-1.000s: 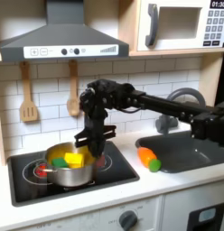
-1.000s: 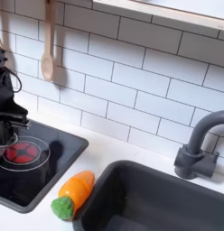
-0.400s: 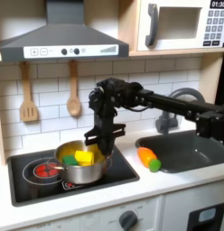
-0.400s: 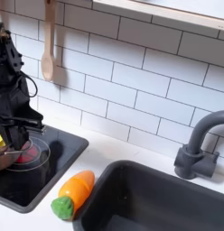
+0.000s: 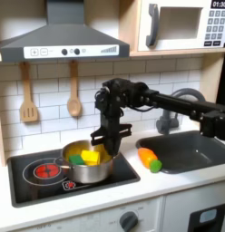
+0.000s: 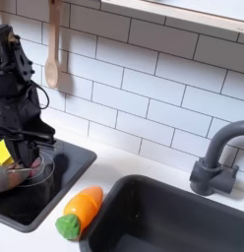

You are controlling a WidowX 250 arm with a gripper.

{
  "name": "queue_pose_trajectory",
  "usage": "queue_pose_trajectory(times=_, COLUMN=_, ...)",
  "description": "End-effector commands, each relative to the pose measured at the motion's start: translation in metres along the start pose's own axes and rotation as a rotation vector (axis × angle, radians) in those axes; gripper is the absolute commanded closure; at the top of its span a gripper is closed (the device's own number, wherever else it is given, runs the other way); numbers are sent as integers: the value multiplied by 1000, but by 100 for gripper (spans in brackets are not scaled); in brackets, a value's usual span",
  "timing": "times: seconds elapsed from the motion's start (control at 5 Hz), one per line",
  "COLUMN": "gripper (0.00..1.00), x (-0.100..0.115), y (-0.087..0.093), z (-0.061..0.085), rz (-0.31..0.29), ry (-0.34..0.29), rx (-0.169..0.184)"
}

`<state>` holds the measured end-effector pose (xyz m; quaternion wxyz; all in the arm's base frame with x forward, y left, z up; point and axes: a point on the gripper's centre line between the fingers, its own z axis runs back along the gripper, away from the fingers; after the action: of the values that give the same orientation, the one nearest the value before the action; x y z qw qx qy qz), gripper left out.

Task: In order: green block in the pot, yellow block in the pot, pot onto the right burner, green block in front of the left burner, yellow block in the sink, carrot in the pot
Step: 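Slide the pot onto the right burner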

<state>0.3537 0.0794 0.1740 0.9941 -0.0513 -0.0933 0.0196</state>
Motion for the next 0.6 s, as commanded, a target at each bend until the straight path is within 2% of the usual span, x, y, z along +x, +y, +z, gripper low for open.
queue_pose_trajectory(times=0.0, gripper=100, x=1, y=-17, z=1, rz=-23, ry=-2, rx=-14)
queue_pose_trajectory(times=0.4, gripper=100, x=-1, y=-32, z=-1, rz=-36, ry=7, rx=-27)
